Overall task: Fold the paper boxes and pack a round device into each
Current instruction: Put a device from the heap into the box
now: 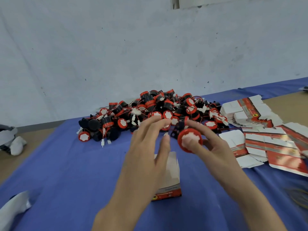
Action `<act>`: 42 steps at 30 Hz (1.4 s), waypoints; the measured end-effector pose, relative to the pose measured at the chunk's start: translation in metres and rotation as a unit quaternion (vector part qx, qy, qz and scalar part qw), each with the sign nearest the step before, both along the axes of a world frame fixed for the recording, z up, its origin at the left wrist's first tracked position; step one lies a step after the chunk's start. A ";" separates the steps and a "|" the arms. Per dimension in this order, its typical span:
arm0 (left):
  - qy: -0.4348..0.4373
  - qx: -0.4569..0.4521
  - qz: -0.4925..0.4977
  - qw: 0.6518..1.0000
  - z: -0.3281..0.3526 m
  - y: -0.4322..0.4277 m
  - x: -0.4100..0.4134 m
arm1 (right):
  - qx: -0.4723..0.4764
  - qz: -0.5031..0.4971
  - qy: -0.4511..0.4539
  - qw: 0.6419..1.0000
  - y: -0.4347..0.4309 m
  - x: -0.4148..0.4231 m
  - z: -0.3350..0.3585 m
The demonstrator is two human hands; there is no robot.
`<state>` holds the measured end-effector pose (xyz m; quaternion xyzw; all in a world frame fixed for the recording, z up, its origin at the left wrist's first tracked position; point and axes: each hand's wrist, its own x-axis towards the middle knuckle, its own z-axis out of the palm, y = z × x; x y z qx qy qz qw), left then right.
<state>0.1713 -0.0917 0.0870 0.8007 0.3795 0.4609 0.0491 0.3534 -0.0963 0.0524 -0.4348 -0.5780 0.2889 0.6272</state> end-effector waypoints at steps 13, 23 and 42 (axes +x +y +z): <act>0.065 0.083 0.072 0.992 -0.008 -0.008 -0.053 | -0.019 0.056 -0.207 0.976 -0.016 -0.036 0.003; -0.016 -0.026 -0.006 1.000 -0.007 -0.002 -0.064 | 0.022 -0.021 -0.348 0.937 -0.021 -0.064 -0.002; -0.267 -0.152 -0.094 0.947 -0.029 -0.020 -0.020 | -0.028 0.025 0.222 0.974 -0.020 -0.086 -0.002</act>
